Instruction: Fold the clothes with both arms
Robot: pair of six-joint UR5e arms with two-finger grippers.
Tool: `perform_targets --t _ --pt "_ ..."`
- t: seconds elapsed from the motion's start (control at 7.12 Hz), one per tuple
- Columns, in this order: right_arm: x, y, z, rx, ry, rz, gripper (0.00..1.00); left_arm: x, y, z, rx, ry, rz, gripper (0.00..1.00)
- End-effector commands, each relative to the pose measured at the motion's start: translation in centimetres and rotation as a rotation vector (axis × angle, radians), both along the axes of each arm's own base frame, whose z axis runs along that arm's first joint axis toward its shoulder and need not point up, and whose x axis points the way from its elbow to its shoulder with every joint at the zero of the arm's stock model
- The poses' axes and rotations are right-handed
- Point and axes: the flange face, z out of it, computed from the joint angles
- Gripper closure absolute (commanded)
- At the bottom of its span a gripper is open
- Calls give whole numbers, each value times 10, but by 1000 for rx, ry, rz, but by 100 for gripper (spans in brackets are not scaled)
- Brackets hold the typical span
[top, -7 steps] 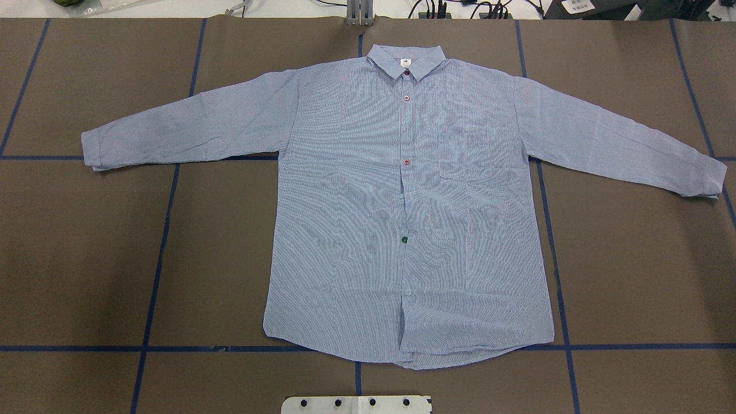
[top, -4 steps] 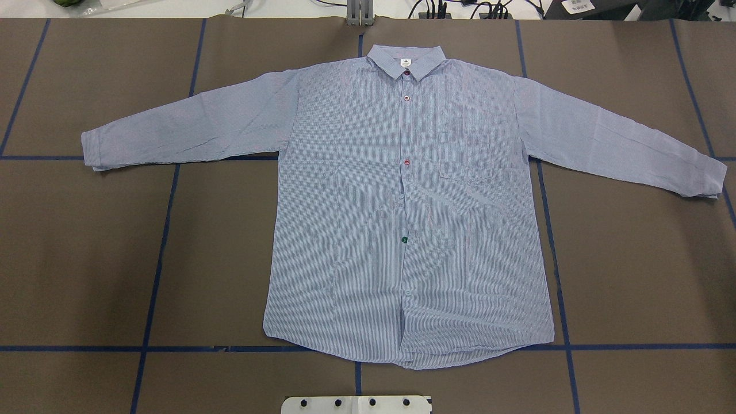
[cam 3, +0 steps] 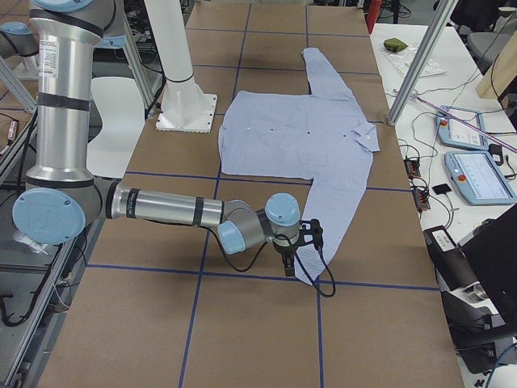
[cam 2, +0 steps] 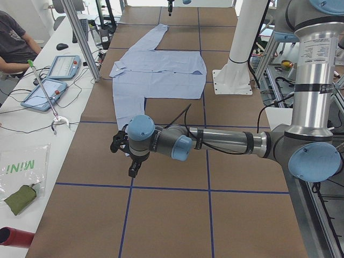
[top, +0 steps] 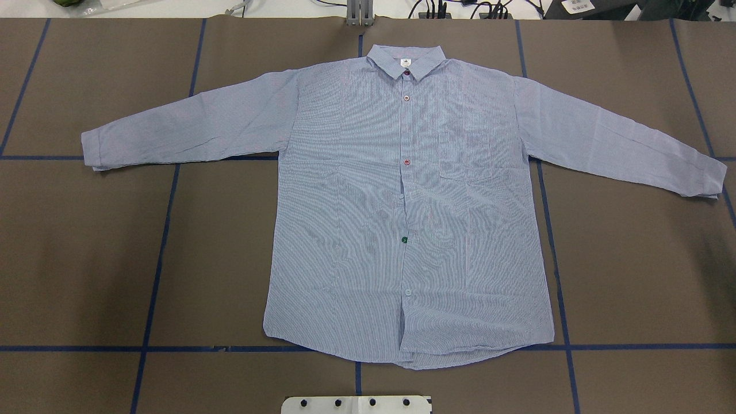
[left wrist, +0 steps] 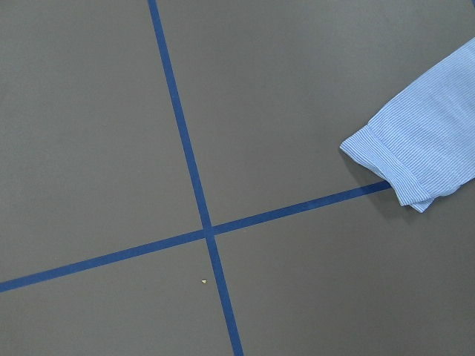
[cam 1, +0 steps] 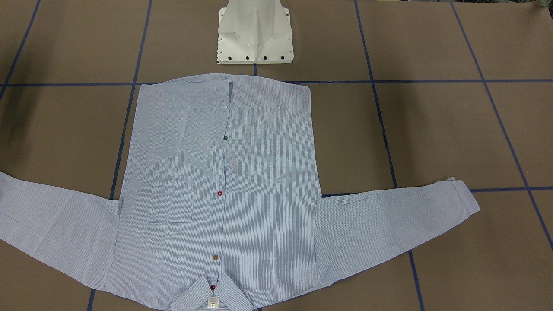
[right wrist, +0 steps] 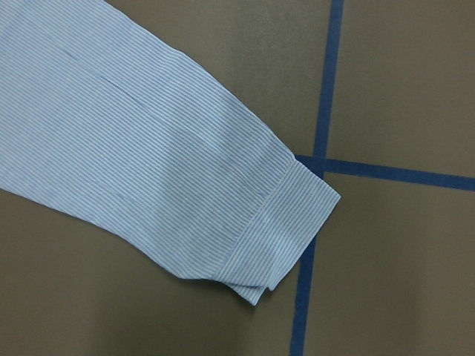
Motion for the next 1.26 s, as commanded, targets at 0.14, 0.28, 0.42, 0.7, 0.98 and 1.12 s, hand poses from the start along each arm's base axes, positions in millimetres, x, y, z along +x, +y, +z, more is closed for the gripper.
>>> perform_targets --t 0.14,0.28,0.42,0.7,0.98,1.12 --pt "-30 -32 25 -15 -2 -19 1 0 -1 -4 10 1 0 1" --pt "-42 -41 23 -14 -3 -35 1 0 -1 -6 12 2 -1 1" --pt "-47 -41 30 -34 -12 -47 2 0 -2 -7 13 2 -1 1" --pt "-47 -35 46 -74 -28 -59 7 -1 -3 -8 17 1 -2 1" --pt "-47 -33 53 -88 -24 -59 23 0 -5 -11 24 2 0 1" --pt "-47 -32 54 -91 -24 -59 30 0 -6 -12 25 2 0 1"
